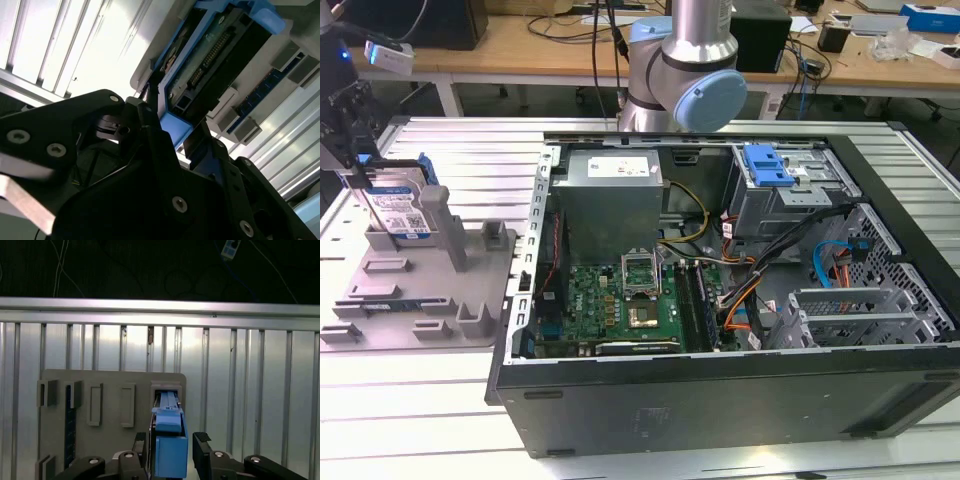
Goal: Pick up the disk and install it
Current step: 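Pick up the disk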
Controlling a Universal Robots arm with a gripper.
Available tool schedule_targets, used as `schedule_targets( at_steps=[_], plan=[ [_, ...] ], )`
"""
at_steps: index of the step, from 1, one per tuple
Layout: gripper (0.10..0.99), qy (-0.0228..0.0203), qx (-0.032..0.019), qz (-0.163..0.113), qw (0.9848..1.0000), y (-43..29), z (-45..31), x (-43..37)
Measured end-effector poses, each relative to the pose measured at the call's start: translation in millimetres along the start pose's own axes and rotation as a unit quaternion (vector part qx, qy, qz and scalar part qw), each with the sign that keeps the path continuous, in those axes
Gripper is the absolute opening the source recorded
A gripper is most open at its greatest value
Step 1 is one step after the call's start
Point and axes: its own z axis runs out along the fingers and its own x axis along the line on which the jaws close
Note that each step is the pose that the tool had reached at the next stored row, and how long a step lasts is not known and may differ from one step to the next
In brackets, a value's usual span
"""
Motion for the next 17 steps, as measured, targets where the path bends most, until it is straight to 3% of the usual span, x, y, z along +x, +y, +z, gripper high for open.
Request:
schedule_targets(
  at_steps=[1,17],
  plan=[
    [0.455,0.0,0.0,0.0,1.0,0.1,0.5,0.1],
    [0.455,0.0,0.0001,0.0,1.0,0.8,3.1,0.5]
  ],
)
